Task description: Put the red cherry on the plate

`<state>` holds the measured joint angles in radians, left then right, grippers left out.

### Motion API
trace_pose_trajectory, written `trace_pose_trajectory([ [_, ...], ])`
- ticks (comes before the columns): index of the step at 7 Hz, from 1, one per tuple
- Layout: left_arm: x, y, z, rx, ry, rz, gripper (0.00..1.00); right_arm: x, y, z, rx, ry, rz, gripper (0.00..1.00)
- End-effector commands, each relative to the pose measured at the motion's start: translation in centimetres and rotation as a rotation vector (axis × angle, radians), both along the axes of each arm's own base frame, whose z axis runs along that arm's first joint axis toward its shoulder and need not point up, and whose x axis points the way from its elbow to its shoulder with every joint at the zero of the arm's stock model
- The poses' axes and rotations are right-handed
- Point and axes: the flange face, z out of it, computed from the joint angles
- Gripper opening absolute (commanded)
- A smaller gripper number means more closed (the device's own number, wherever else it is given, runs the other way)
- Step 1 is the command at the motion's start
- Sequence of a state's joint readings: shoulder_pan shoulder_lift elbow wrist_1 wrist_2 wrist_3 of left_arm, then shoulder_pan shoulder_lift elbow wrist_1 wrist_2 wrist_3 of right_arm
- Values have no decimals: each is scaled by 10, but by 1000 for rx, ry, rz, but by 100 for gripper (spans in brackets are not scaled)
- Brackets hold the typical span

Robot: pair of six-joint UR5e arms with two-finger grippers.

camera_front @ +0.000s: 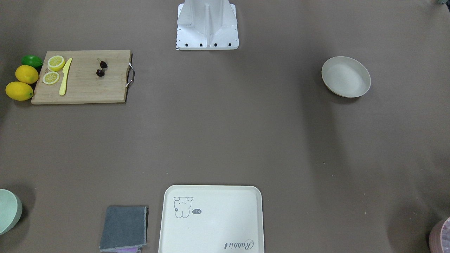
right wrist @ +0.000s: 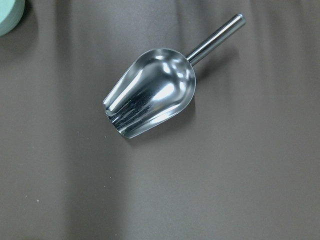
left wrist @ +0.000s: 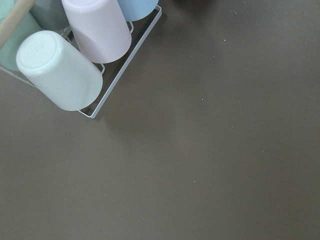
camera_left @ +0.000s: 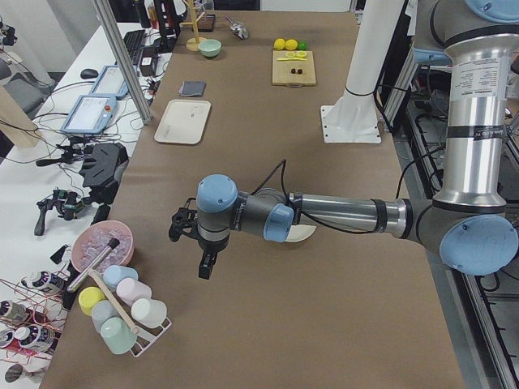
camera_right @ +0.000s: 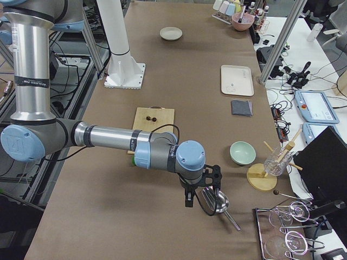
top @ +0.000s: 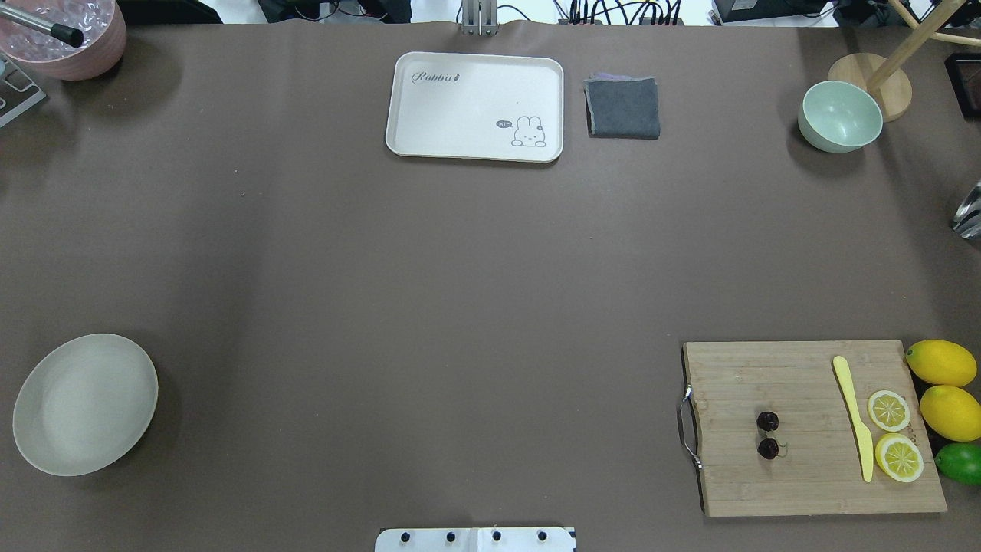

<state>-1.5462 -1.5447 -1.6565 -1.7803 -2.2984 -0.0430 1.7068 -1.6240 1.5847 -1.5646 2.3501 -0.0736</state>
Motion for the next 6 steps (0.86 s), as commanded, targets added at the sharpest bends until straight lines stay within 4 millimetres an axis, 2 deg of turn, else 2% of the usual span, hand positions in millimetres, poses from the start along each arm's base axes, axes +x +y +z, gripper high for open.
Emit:
trace_pose_trajectory([
  [1, 0, 1, 1, -2, 1, 0, 98, 1, 1, 0, 0, -2, 2, 100],
  [6, 0, 1, 4, -12, 1, -1, 98, 0, 2, 1, -2, -3, 2, 100],
])
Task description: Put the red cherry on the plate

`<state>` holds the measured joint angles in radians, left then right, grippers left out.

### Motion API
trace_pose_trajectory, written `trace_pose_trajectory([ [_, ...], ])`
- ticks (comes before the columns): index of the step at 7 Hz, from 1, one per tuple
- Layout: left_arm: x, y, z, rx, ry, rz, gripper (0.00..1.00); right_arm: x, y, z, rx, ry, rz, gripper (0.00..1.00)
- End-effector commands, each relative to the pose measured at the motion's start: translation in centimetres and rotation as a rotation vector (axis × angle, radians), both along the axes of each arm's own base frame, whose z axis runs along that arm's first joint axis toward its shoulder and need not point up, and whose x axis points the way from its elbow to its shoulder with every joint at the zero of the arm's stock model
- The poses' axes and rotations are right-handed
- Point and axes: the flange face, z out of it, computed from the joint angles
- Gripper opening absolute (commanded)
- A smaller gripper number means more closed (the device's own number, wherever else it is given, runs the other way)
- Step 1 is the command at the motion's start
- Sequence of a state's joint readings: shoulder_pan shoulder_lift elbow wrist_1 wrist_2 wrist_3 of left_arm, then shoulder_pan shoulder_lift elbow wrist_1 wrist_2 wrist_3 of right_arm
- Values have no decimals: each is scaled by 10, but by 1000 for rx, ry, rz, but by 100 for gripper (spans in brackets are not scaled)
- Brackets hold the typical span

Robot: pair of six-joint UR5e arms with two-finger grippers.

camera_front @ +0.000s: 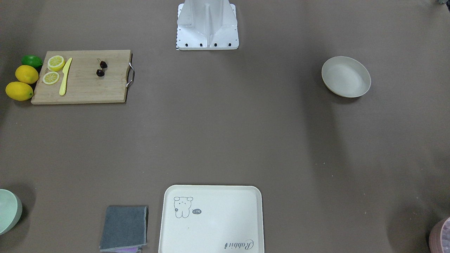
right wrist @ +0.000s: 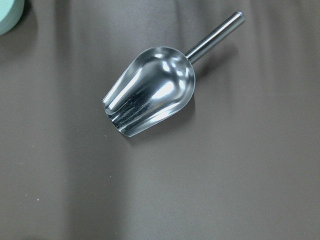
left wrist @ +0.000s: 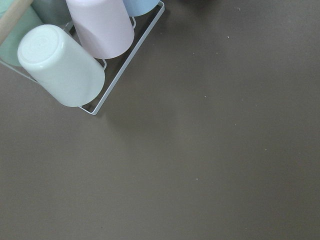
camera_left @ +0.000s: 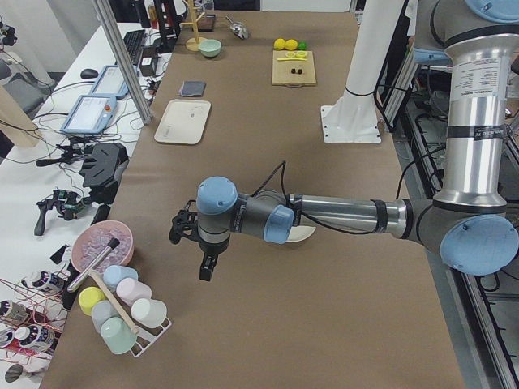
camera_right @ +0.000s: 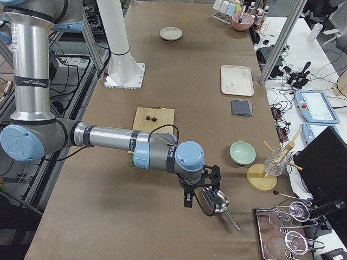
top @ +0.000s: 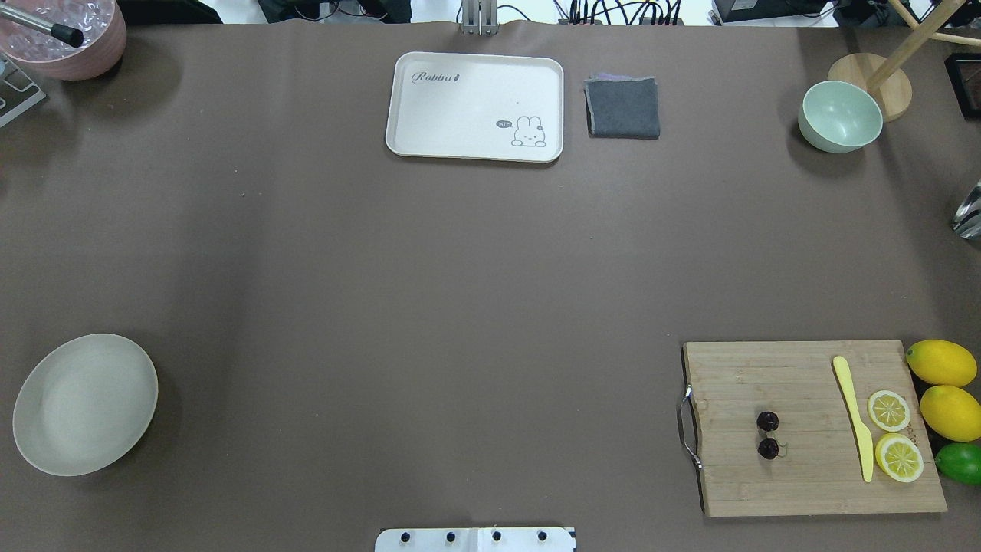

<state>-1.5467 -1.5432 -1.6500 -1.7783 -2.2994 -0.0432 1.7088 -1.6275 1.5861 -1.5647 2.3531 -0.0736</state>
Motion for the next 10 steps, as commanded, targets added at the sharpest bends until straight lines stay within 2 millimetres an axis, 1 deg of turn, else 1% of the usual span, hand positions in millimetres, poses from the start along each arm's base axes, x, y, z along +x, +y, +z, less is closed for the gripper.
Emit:
trace_pose_trajectory([
  [1, 0, 0, 0, -2, 0, 0, 98, 0, 0, 1, -2, 1, 0, 100],
  [4, 1, 0, 0, -1, 0, 2, 98, 0, 1, 3, -6, 1, 0, 100],
  [5, 2, -1, -3, 6, 0, 4, 98, 0, 1, 2, -5, 1, 0, 100],
  [6, 2, -2, -11, 29, 1, 4, 98, 0, 1, 2, -5, 2, 0, 100],
  [8, 6, -5, -6, 18, -8, 10, 98, 2, 0, 0, 0, 3, 4, 100],
  [9, 7, -4, -7, 22, -8, 13, 98, 3, -2, -1, 2, 3, 6, 100],
  [10, 9, -3, -3, 18, -9, 19, 98, 4, -1, -1, 2, 3, 9, 100],
])
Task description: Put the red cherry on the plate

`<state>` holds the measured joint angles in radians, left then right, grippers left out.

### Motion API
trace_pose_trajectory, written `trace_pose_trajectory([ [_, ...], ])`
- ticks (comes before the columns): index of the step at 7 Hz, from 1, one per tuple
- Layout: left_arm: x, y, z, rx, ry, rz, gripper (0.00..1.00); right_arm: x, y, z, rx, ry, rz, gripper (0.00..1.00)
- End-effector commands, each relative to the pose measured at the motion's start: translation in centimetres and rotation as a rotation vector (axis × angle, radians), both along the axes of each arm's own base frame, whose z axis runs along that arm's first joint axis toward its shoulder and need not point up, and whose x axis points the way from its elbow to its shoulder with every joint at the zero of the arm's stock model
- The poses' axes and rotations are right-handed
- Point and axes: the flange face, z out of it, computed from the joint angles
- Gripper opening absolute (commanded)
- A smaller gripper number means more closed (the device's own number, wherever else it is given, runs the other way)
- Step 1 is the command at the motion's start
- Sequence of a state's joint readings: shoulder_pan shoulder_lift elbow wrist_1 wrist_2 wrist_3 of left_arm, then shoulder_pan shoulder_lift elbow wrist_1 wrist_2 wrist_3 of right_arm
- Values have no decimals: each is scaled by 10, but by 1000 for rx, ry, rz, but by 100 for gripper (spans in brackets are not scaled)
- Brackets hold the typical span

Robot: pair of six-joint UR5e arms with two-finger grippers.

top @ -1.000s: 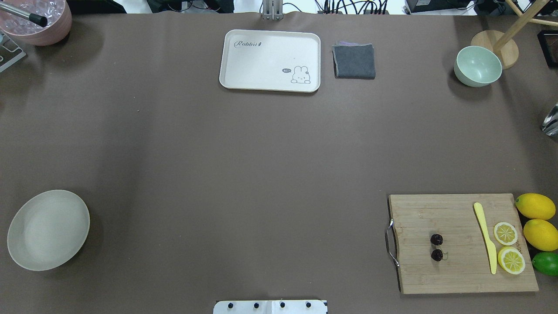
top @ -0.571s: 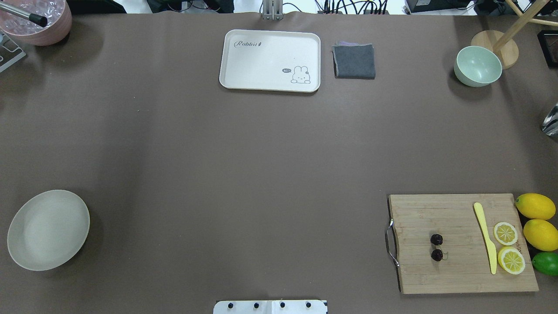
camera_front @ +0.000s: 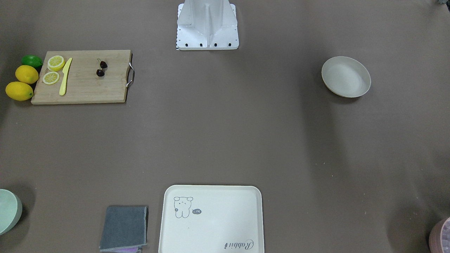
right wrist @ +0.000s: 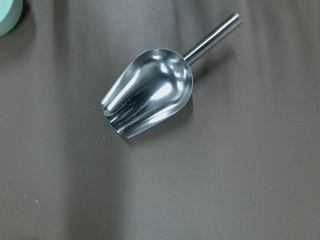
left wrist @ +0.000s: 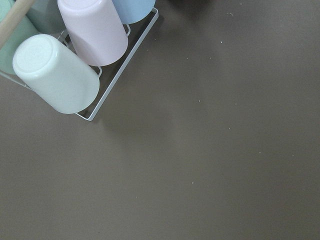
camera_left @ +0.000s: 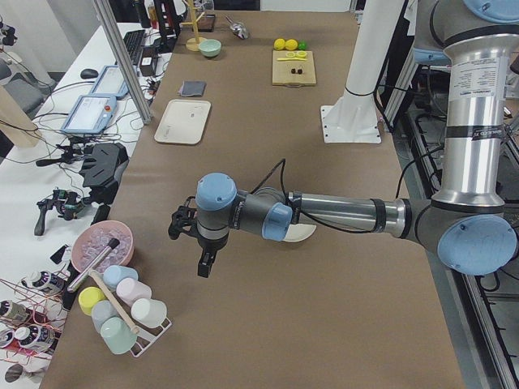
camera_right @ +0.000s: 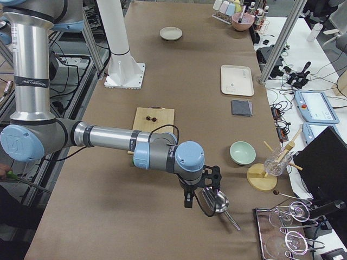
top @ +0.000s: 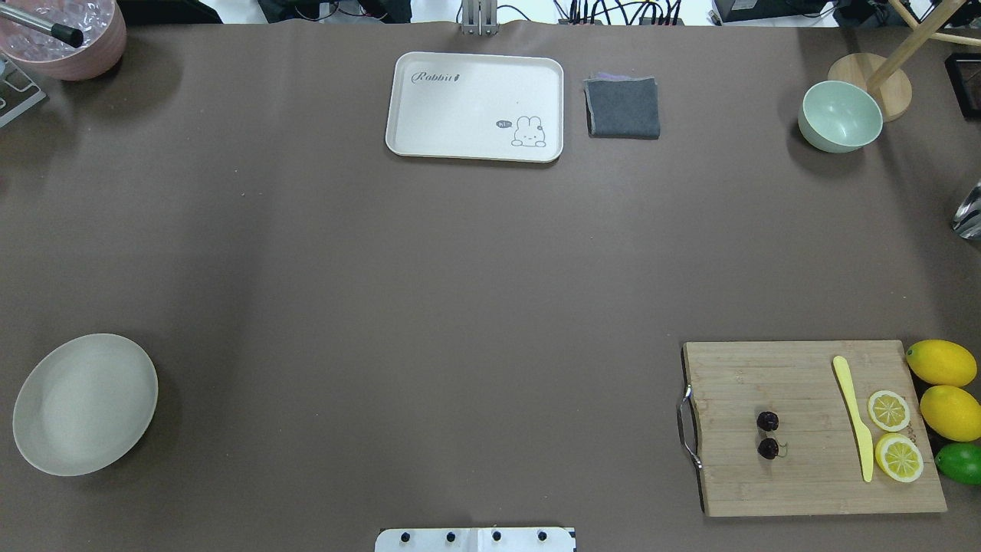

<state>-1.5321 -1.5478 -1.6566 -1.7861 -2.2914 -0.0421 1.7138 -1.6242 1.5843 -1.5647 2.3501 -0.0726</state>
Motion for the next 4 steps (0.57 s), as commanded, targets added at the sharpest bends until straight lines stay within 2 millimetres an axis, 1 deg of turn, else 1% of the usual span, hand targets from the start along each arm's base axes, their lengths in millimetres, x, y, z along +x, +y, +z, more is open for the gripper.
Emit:
trace_pose_trajectory([
  [1, 3, 1, 1, -2, 7, 6, 98, 3, 1, 0, 0, 0, 6, 100],
  [2, 4, 2, 4, -18, 11, -2, 98, 3, 1, 0, -1, 1, 8, 100],
  [4, 8, 3, -1, -19, 78, 16, 98, 13, 3, 0, 1, 3, 29, 100],
])
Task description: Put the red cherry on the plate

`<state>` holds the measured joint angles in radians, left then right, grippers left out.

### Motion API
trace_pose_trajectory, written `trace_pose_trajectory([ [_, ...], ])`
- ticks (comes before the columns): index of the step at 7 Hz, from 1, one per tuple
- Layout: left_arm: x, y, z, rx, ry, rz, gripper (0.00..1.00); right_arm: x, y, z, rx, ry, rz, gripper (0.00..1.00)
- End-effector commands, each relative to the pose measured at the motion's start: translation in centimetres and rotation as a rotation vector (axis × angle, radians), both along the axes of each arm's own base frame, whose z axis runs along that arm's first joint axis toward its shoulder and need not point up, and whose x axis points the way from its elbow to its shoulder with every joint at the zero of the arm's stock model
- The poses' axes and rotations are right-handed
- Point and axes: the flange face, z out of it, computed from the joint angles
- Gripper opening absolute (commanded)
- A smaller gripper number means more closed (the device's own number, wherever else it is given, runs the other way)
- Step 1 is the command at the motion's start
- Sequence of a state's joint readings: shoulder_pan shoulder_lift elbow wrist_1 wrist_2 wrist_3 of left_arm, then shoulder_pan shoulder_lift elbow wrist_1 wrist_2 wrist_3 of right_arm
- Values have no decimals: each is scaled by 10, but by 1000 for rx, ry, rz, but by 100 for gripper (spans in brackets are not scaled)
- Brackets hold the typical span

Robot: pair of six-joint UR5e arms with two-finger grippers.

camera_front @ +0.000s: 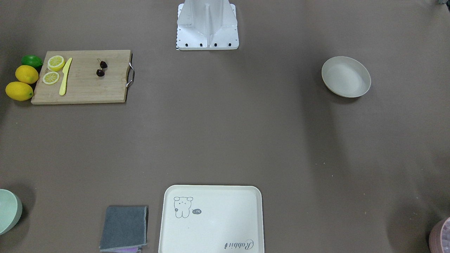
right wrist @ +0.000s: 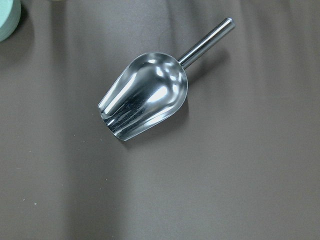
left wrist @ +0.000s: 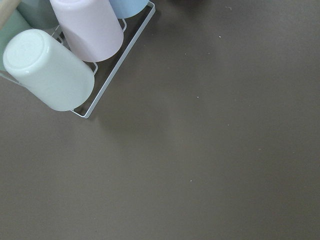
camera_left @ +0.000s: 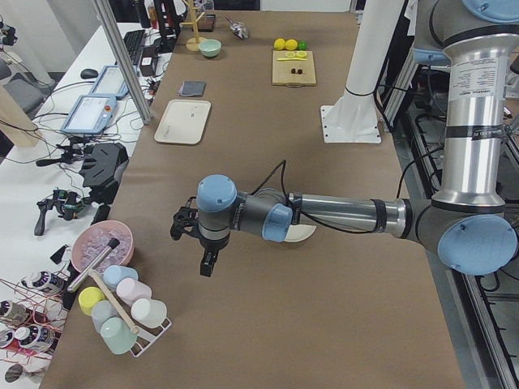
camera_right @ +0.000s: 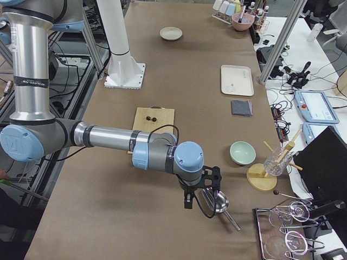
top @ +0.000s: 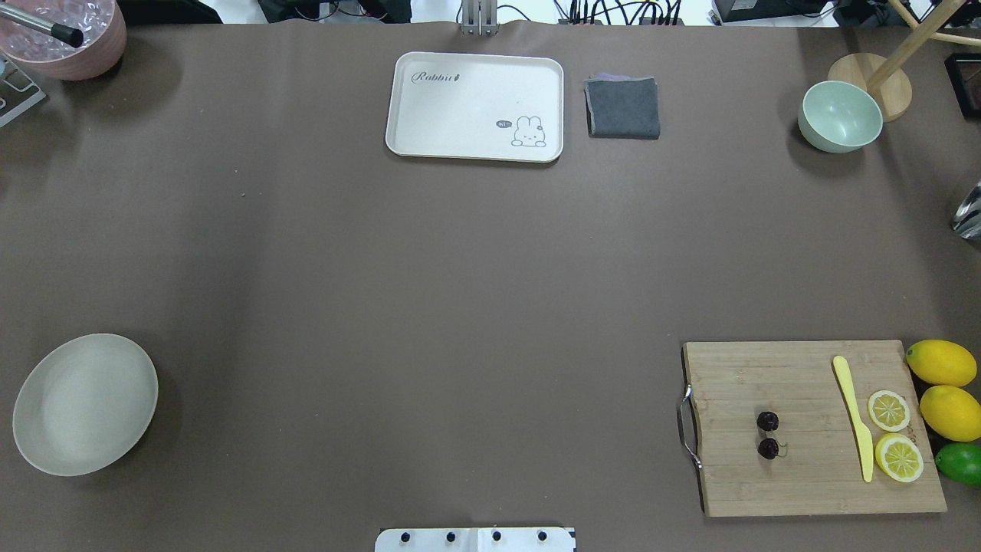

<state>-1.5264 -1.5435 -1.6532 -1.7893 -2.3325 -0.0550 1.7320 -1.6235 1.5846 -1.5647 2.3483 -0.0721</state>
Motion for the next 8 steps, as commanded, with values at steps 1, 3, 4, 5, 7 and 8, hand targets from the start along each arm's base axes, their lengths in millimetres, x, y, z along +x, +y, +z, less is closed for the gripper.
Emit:
trace_pose_trajectory([
  [1, 3, 0, -3, -1, 41, 11, 98, 9, 2, -1, 2, 2, 20, 100],
  [3, 12, 2, 11, 32, 36, 29, 98, 10, 4, 1, -1, 1, 21, 100],
  [4, 28, 2, 8, 70, 45, 60, 98, 10, 3, 1, -3, 1, 21, 100],
  [5, 52, 0, -2, 78, 80, 67, 98, 10, 3, 1, -4, 1, 21, 100],
  [7, 125, 29, -11, 29, 212, 6, 98, 10, 2, -1, -1, 0, 21, 100],
  [8, 156, 63, -8, 14, 284, 1, 98, 9, 3, 0, -2, -2, 20, 100],
])
